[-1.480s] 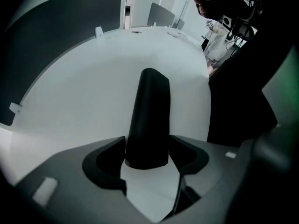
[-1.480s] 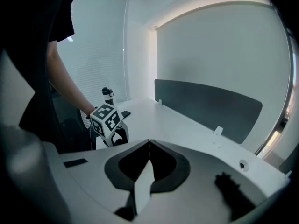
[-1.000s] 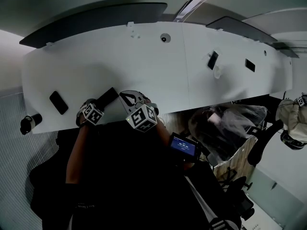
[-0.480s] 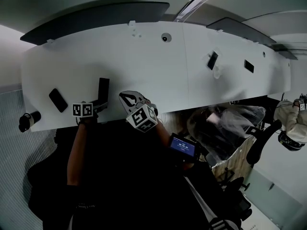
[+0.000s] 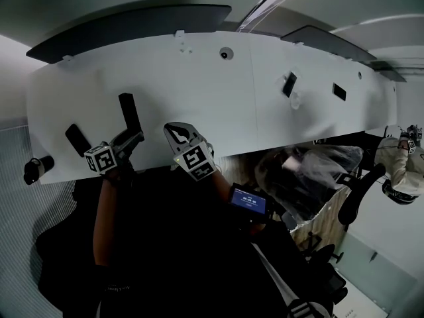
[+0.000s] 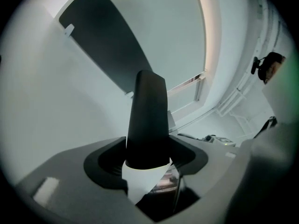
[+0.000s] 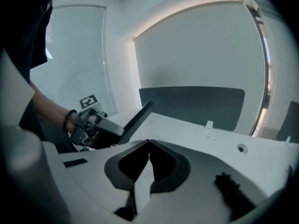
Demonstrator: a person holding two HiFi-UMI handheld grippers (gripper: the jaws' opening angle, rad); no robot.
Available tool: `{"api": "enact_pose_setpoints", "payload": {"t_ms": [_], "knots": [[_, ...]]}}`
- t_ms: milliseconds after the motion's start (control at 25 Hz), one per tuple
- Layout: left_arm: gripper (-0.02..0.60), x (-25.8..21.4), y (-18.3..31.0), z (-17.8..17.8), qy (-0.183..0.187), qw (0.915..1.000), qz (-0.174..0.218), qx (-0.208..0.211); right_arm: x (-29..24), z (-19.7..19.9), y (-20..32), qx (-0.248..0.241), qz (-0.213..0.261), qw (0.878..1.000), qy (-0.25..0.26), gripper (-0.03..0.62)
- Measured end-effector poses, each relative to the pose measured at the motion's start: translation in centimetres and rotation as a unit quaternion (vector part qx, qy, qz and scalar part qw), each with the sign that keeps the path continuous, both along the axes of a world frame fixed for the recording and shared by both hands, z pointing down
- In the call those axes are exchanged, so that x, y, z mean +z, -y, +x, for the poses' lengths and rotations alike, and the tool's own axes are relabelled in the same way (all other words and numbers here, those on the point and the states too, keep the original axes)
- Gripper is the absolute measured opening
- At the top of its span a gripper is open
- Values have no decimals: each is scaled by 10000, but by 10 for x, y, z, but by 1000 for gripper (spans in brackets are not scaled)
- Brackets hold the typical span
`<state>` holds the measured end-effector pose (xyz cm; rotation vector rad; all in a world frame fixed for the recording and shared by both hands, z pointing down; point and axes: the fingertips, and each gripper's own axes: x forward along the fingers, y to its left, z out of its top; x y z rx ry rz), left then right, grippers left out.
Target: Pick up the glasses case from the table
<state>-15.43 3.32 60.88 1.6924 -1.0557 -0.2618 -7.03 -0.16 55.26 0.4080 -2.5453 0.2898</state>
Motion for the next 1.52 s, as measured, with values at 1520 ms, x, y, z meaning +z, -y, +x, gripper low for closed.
{"api": "enact_pose_setpoints", "payload": {"t_ms": [1520], "knots": [[290, -52, -22, -2, -500, 9946, 816, -398, -14, -11, -13, -272, 242, 9993, 81, 6]]}}
